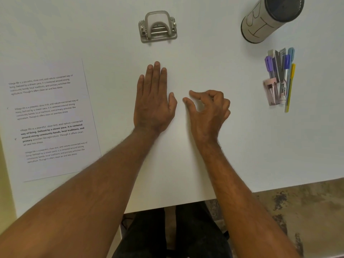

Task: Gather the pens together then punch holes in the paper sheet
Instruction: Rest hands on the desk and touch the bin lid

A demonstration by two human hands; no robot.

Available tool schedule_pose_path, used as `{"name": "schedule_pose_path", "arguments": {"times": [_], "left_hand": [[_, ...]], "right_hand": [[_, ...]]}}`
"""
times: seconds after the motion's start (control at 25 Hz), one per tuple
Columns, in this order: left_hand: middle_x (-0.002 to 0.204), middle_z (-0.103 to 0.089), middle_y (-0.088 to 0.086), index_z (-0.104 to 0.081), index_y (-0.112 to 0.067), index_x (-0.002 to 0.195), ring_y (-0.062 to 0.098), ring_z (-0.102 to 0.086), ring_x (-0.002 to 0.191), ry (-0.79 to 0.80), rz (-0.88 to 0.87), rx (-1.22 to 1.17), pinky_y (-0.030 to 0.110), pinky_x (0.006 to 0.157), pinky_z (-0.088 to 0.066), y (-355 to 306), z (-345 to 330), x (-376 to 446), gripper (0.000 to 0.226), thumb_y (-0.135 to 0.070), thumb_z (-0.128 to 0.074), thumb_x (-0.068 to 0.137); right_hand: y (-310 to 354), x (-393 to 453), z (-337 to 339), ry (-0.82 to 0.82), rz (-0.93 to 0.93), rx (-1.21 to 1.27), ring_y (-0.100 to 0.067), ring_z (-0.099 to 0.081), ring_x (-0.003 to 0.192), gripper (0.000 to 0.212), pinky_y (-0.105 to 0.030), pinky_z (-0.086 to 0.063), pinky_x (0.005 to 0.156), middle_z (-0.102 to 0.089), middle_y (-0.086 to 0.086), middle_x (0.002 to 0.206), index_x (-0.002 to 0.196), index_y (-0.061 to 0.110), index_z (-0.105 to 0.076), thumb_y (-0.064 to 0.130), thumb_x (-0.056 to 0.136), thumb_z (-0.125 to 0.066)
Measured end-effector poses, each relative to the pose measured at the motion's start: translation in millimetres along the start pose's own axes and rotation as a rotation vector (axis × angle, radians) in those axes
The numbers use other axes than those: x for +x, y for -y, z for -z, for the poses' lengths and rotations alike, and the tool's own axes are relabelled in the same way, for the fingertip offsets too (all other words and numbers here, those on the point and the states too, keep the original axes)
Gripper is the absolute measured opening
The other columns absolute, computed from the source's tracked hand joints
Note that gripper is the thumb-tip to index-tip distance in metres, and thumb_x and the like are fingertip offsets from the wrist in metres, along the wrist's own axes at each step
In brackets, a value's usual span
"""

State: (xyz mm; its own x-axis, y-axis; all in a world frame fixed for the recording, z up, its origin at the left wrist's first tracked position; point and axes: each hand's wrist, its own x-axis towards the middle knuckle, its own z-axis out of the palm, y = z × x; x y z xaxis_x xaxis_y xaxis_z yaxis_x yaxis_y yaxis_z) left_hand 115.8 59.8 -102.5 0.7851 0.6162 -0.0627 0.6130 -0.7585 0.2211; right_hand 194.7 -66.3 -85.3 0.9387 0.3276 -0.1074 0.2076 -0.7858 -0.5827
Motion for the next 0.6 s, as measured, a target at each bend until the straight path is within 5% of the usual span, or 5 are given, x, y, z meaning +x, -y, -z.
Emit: {"name": "schedule_pose_path", "arguments": {"times": [0.28, 0.6], "left_hand": [[0.174, -0.011, 0.013, -0.015, -0.007, 0.164, 0.027, -0.009, 0.162, -0.011, 0.001, -0.008, 0.047, 0.131, -0.012, -0.3, 0.3, -0.4, 0.069, -0.036, -0.031, 0.104], [0.174, -0.01, 0.013, -0.015, -0.007, 0.164, 0.027, -0.008, 0.162, -0.007, 0.002, -0.001, 0.047, 0.131, -0.013, 0.0, -0.1, 0.2, 0.069, -0.036, -0.031, 0.104]], "right_hand": [[7.8, -2.8, -1.8, -0.033, 0.077, -0.042, -0.01, -0.052, 0.105, 0.008, -0.024, -0.028, 0.089, -0.065, 0.014, 0.107, 0.099, 0.035, -0.076, 0.041, 0.096, -0.071], [13.1, 4.7, -5.6, 0.038, 0.318, -0.427, -0.025, -0.055, 0.096, 0.022, -0.037, -0.035, 0.081, -0.063, -0.006, 0.106, 0.109, 0.016, -0.066, 0.019, 0.108, -0.044]]}}
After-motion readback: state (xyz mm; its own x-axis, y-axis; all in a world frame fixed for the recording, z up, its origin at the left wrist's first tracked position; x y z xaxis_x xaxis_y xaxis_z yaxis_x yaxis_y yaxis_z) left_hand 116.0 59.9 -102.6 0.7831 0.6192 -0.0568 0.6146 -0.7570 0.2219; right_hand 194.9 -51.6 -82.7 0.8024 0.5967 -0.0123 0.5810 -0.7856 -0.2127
